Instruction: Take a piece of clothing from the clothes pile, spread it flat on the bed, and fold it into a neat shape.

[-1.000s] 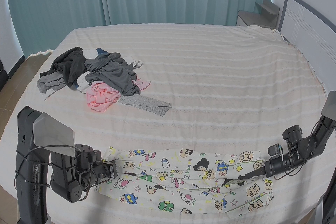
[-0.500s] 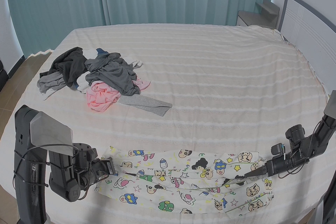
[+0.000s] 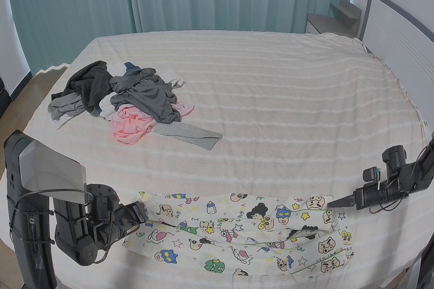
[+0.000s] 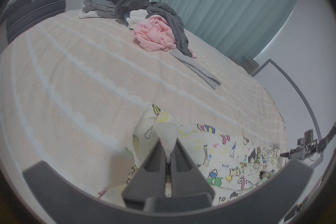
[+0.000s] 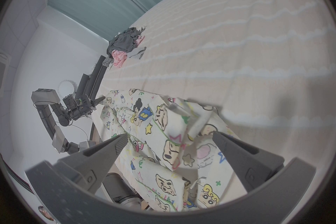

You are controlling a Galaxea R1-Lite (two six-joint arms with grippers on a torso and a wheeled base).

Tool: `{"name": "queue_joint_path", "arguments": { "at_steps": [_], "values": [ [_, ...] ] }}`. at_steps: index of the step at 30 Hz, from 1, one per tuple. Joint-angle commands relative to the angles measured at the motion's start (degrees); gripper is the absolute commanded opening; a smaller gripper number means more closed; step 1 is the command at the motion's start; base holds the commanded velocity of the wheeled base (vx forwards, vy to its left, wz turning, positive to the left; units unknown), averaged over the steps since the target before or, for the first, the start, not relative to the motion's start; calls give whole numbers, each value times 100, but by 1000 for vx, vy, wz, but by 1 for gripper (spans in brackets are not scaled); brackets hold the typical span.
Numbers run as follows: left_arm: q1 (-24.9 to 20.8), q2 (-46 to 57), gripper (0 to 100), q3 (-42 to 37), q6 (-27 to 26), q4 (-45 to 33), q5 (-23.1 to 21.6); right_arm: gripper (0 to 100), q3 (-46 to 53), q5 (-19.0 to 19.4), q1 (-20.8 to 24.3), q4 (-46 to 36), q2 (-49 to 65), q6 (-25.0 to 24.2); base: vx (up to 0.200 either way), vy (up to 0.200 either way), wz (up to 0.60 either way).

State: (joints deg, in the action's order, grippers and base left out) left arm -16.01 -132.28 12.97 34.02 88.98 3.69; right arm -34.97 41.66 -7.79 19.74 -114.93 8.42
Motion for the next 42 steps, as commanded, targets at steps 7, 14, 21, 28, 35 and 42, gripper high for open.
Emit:
{"name": "queue_joint_path", "arguments": {
  "at_steps": [7,14,21,28,35,42],
  "values": [
    [-104,-254,100,12,-309,102,26,100,-27,0,129,4,129,1,0,0,0],
    [-17,-351,100,12,-546,102,501,100,-53,-8,155,13,50,1,0,0,0],
    [-69,167,100,-418,-1372,102,703,100,-229,-316,383,-5,50,10,0,0,0],
    [-69,651,100,-603,-1899,102,1397,100,-669,-782,709,-348,-73,19,0,0,0],
    [-87,1249,100,-1086,-1346,102,1503,100,-950,-826,946,-752,-170,28,0,0,0],
    [-87,1363,100,-1288,-493,102,1476,0,-906,-852,937,-875,-179,28,0,0,0]
  ]
}}
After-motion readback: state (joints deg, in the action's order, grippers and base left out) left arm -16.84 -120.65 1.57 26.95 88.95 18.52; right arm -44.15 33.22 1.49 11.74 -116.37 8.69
